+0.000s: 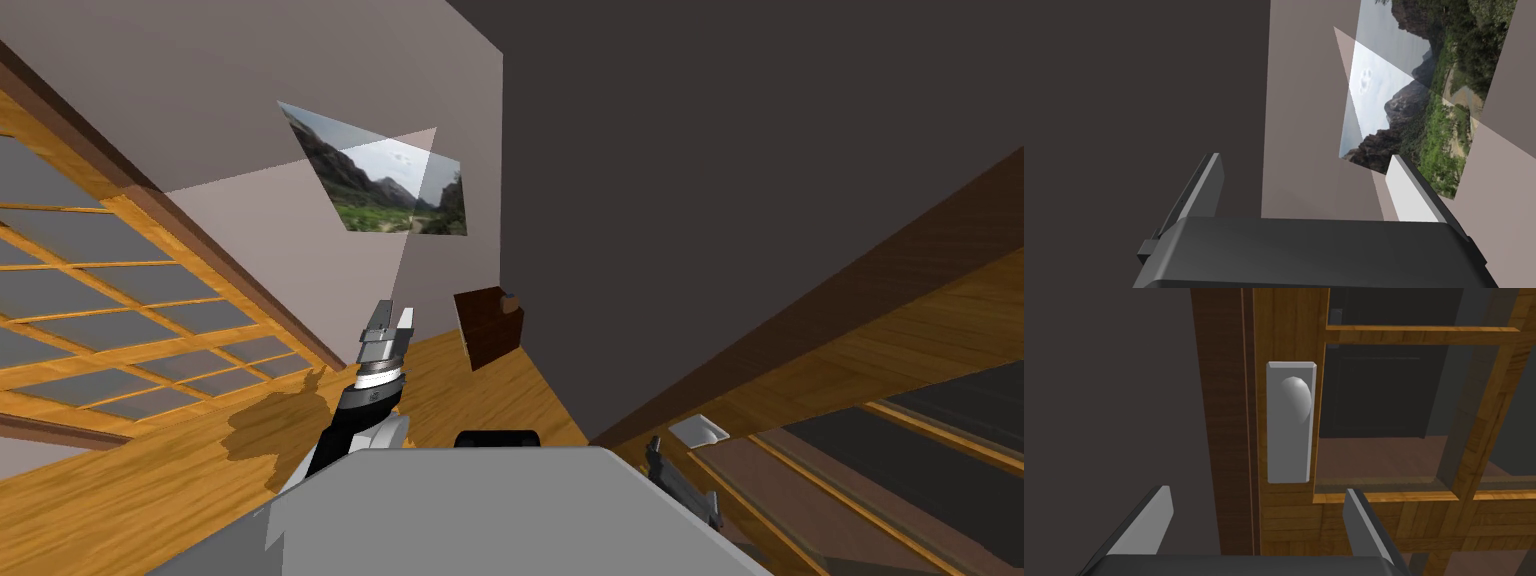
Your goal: Pull the door open
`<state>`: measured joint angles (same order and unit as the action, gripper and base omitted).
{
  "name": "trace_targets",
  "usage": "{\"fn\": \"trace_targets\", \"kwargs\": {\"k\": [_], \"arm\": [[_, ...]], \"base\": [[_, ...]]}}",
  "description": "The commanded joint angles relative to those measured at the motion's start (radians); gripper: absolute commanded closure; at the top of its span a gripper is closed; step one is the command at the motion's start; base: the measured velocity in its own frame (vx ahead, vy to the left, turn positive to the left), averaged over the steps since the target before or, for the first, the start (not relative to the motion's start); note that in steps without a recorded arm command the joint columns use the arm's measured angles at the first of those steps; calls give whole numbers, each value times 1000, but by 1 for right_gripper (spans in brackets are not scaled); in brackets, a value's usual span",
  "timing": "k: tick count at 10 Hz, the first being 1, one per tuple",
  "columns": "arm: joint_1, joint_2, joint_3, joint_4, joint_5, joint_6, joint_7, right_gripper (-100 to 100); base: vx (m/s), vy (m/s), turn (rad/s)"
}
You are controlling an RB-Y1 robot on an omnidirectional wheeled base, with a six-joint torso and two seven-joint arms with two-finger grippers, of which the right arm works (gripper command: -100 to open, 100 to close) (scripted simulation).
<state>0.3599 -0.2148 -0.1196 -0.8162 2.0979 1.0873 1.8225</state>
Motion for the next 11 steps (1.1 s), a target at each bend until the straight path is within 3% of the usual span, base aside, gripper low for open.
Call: {"fn": "trace_targets", "kwargs": {"k": [1,11], "arm": [[12,-13,7,12,7,6,-32,-100],[60,-95,58,147,54,63,-243,-100]], "base": [[113,-4,-49],[102,-37,-45]]}}
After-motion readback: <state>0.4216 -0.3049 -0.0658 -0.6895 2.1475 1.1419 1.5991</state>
